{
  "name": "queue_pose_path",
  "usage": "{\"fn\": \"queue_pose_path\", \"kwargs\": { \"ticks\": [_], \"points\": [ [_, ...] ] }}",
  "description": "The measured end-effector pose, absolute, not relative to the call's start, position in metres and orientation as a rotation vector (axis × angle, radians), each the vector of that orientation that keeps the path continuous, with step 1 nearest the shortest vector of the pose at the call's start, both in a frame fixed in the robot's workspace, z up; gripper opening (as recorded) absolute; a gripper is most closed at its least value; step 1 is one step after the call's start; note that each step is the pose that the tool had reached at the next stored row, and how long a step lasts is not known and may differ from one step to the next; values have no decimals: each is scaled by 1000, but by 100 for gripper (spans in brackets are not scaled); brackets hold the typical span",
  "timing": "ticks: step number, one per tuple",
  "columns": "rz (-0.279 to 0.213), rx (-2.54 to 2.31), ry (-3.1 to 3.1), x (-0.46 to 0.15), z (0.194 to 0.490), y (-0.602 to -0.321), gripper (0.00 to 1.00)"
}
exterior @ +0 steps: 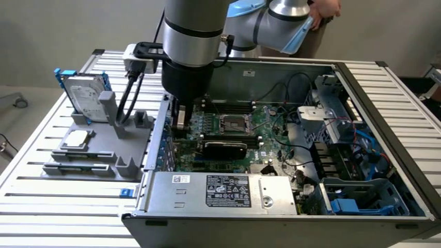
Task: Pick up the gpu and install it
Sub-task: 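Press down on the gpu until it lock into place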
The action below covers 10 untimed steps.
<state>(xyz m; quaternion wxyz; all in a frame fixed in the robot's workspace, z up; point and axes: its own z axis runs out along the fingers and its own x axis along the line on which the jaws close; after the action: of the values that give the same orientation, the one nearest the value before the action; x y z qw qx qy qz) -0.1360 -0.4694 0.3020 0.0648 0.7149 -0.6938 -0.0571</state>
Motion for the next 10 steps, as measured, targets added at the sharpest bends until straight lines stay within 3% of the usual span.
{"fn": "queue_pose_path", "kwargs": {
  "ticks": [10],
  "points": [
    [-166,2143,-2083,-137,303,-470,11]
  ]
}}
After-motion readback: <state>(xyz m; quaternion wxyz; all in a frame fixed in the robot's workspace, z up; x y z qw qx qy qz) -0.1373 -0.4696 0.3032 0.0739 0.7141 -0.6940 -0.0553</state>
